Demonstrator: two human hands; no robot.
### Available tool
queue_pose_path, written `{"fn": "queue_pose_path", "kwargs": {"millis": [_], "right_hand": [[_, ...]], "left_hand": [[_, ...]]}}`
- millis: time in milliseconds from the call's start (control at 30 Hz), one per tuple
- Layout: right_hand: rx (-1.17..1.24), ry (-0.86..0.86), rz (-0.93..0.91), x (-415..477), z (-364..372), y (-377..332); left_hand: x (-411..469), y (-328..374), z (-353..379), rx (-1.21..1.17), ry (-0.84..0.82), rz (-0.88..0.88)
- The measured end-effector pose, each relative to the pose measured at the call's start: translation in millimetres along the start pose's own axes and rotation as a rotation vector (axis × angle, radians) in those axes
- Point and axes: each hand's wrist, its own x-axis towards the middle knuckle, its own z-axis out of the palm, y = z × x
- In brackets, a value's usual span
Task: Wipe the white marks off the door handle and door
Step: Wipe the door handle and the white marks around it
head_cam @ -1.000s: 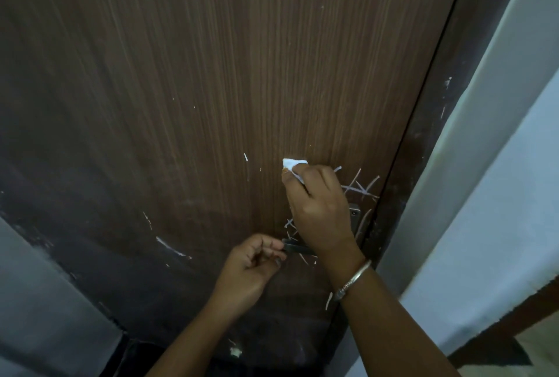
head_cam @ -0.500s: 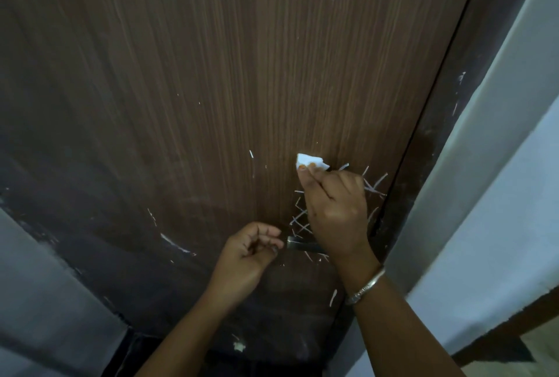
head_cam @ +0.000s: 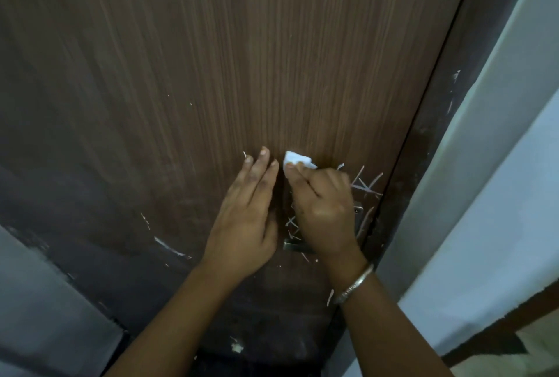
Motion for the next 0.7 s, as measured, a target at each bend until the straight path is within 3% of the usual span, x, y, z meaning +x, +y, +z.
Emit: {"fn": "queue_pose_path", "kwargs": {"millis": [200, 433, 600, 700], "right_hand": [[-0.085, 0.095, 0.136, -11, -18, 26], [-0.070, 0.044, 0.114, -13, -19, 22], [-0.058, 0.145, 0.262, -22, -39, 49], [-0.089, 0.099, 0.214, -26, -32, 36]], "left_hand": [[10, -6, 6, 0.149, -0.176, -0.012], [8, 1, 15, 0.188, -0.174, -0.050], [6, 6, 17, 0.234, -0.192, -0.069], [8, 11, 20, 0.210, -0.178, -0.086]]}}
